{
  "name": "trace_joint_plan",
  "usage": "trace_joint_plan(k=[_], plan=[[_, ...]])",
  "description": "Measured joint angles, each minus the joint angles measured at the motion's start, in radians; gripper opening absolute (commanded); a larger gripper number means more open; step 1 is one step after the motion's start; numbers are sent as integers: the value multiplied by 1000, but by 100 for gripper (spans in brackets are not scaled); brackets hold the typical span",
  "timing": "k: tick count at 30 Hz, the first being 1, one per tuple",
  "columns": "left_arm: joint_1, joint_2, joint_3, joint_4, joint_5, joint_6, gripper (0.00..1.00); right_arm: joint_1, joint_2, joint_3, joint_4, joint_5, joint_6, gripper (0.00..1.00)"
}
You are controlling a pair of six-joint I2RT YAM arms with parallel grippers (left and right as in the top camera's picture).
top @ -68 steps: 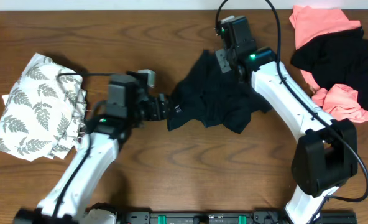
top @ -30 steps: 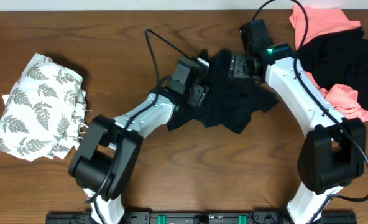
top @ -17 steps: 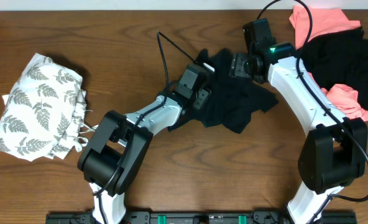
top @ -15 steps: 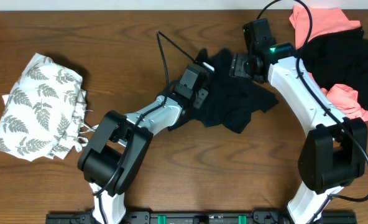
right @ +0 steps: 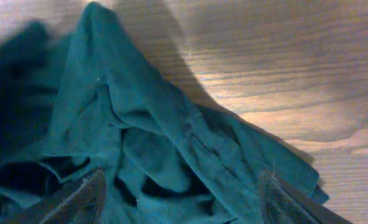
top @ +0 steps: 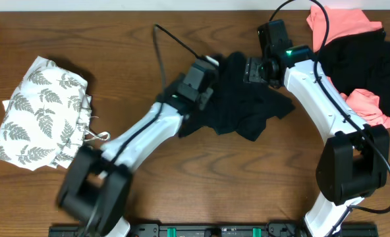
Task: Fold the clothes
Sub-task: 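Grasp the black garment with both grippers at opposite edges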
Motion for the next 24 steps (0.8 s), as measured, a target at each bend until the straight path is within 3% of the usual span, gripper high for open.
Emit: trace_joint_plan(k=[8, 21, 24], plan=[[65, -236, 18, -146, -25, -1, 8, -3, 0, 0, -52, 0, -92, 75], [149, -287, 18, -298, -32, -31, 7, -42, 93, -55, 6, -95, -246, 64], [156, -287, 18, -299, -31, -31, 7, -37, 142, -70, 18, -145, -280, 66]])
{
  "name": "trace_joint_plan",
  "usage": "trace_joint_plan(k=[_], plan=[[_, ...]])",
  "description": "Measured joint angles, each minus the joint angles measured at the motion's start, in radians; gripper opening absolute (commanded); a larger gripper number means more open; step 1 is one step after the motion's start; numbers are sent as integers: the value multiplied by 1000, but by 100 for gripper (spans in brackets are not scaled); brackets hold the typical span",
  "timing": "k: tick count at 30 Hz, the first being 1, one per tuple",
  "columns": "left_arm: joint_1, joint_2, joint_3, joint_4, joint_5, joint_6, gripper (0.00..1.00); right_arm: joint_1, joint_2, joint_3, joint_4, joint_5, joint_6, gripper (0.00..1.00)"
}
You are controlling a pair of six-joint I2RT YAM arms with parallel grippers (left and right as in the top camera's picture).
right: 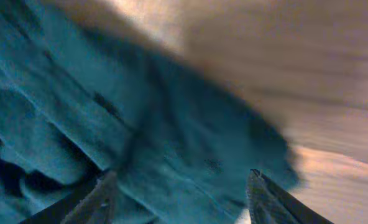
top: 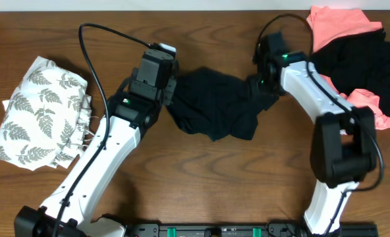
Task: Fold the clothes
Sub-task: 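Grasp the black garment with both grippers at opposite edges, then stretch the black garment by pulling the right gripper away from left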
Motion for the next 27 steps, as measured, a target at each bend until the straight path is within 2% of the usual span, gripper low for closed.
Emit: trace_joint_plan(k=[3, 7, 14, 15, 19, 21, 23, 27], plan=[[2, 0, 0, 0, 0, 0, 7, 19, 20, -11, 39, -51, -36, 67], [2, 0, 0, 0, 0, 0, 7, 70, 10, -11, 138, -103, -74, 62], [2, 0, 0, 1, 0, 0, 7, 139, 10, -11, 183, 10, -83, 53], [2, 0, 0, 1, 0, 0, 7, 139, 13, -11, 187, 39, -83, 48], [2, 0, 0, 2, 0, 0, 7, 127, 43, -11, 193, 140, -79, 17], [2, 0, 0, 1, 0, 0, 7, 117, 57, -11, 197, 192, -61, 7], [2, 0, 0, 2, 0, 0, 7, 110, 59, -11, 203, 222, -58, 1], [3, 0, 0, 3, 0, 0, 7, 76, 51, -2, 218, 296, -53, 1]])
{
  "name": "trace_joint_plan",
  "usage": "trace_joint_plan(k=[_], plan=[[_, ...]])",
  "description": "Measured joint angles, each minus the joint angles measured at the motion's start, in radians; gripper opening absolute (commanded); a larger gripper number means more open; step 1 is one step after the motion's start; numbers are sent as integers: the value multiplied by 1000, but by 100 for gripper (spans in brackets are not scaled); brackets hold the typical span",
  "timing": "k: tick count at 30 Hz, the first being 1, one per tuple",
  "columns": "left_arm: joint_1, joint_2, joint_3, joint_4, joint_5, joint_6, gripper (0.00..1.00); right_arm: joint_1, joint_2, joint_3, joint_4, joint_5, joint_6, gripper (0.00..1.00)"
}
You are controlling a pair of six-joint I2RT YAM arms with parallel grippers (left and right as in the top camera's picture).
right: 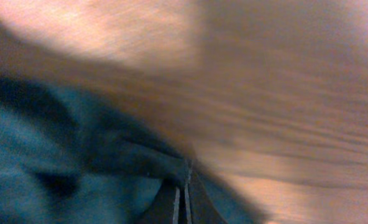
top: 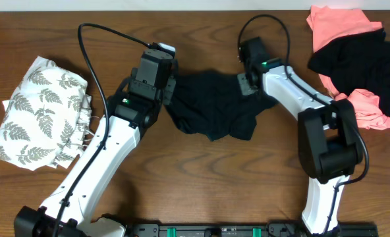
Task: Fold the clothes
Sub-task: 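Stretch the black garment by pulling the right gripper away from left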
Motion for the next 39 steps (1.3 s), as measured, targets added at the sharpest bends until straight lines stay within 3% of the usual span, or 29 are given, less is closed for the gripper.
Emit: trace_joint_plan(k=[8, 18, 31, 39], plan=[[24, 0, 0, 1, 0, 0, 7, -135, -98, 12, 212, 125, -47, 1], [26, 0, 0, 2, 6, 0, 7, -195, -225, 27, 335, 1, -220, 2], [27, -2, 0, 0, -20, 0, 6, -195, -241, 27, 147, -25, -262, 1], [27, -164, 0, -1, -27, 0, 6, -195, -494, 26, -2, -43, -204, 1]])
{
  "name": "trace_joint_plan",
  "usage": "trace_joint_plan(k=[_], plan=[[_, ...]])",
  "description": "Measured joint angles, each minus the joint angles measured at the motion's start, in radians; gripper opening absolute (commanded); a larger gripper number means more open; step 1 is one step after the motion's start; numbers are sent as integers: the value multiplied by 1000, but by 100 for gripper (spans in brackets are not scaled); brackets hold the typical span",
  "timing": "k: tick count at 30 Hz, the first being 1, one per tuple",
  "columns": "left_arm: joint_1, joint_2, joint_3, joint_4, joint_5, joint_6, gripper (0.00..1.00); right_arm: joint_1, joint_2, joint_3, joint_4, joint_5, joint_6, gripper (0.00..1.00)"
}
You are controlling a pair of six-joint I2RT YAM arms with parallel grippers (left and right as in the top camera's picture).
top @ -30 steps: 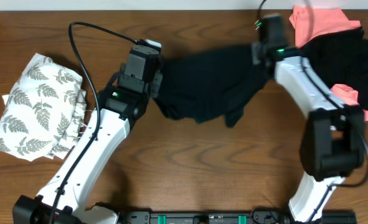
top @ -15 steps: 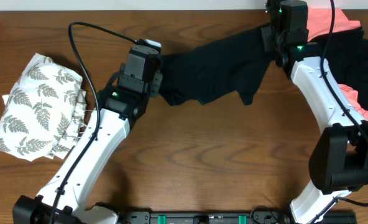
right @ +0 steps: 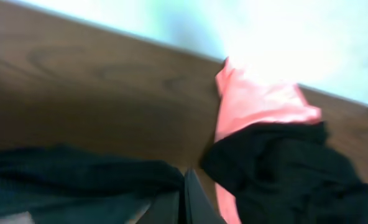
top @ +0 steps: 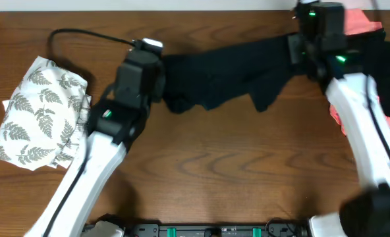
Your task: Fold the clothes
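Note:
A dark teal-black garment (top: 224, 69) is stretched wide across the back of the table between my two grippers, its lower edge sagging in folds. My left gripper (top: 162, 69) is at its left end, seemingly shut on the cloth, though the fingers are hidden under the wrist. My right gripper (top: 292, 49) holds the right end. In the right wrist view that gripper (right: 185, 198) has its fingers pressed together on the dark garment (right: 78, 180).
A folded white fern-print cloth (top: 40, 112) lies at the left of the table. A pile of black and coral clothes (top: 386, 59) sits at the back right, close behind my right gripper, and shows as coral cloth (right: 258, 99) and black cloth (right: 289, 174).
The garment was bunched at the table's middle. Now it is spread wide, with my right gripper farther right and back near the pile and my left gripper slightly farther left.
Both grippers were over the crumpled dark garment, the right one open. Then the left was at its left edge and the right, still open, at its right edge. The right then shut on that edge, and now the garment is stretched out between them.

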Motion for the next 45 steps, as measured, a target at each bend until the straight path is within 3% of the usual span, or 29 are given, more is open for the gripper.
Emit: trace_joint_plan(k=[8, 14, 20, 25, 27, 28, 30, 32, 34, 38, 45], plan=[[0, -296, 0, 1, 0, 0, 6, 1, -299, 3, -122, -92, 23, 1], [0, -411, 0, 1, 0, -4, 6, 9, -372, 5, -203, -138, 26, 1], [1, -357, 0, 1, -1, -7, 6, 12, -323, 5, -243, -149, 26, 2], [5, -187, 0, 9, -7, -7, 7, 12, -209, 6, -240, -172, 26, 2], [17, -92, 0, 35, -7, -7, 7, 12, -132, 6, -221, -185, 29, 21], [26, -46, 0, 53, -8, -7, 10, 12, -97, 6, -206, -187, 35, 40], [48, 44, 0, 94, -8, -5, 17, 12, -15, 6, -160, -180, 34, 56], [71, 117, 0, 134, -9, -9, 35, 12, 67, 6, -109, -156, 40, 67], [104, 196, 0, 172, -14, 7, 51, 12, 134, 5, -67, -121, 40, 72], [150, 253, 0, 181, -23, 21, 72, 4, 197, 4, -37, -69, 42, 75], [163, 247, 0, 133, -24, 14, 76, -6, 192, 5, -137, -90, 72, 71]])
